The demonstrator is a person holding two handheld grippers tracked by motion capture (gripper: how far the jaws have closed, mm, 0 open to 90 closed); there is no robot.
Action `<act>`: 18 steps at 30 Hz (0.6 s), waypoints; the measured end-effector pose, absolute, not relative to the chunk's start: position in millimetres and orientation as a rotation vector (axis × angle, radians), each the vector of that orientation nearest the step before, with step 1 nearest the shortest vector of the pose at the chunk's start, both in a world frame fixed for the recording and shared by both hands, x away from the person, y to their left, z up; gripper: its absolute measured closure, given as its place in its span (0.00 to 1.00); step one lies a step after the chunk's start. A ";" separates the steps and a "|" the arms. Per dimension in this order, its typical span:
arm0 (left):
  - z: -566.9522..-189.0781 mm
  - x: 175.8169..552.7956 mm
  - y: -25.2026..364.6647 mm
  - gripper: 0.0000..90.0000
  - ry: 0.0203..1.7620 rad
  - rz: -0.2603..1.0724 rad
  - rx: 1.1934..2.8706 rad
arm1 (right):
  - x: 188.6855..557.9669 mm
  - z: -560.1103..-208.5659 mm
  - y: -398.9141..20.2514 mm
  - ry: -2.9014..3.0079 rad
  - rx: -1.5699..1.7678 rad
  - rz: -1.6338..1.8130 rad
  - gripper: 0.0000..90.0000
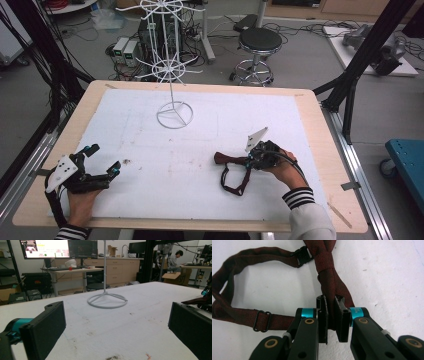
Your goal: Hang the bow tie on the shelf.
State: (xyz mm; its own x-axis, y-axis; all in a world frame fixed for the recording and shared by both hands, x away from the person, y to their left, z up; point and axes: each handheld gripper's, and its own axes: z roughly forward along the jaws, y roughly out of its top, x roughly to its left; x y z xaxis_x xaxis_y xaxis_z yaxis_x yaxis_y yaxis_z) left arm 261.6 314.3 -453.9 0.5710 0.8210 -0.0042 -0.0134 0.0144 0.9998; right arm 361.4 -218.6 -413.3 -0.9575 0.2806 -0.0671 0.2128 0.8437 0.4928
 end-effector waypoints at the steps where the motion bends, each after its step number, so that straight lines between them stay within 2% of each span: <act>1: -453.9 261.6 314.4 0.02 0.745 0.753 1.418 | 361.5 -413.0 -218.3 2.875 0.379 0.756 0.92; 18: -445.6 269.2 318.5 0.02 0.781 0.698 1.427 | 356.0 -397.2 -219.0 2.800 0.367 0.977 0.92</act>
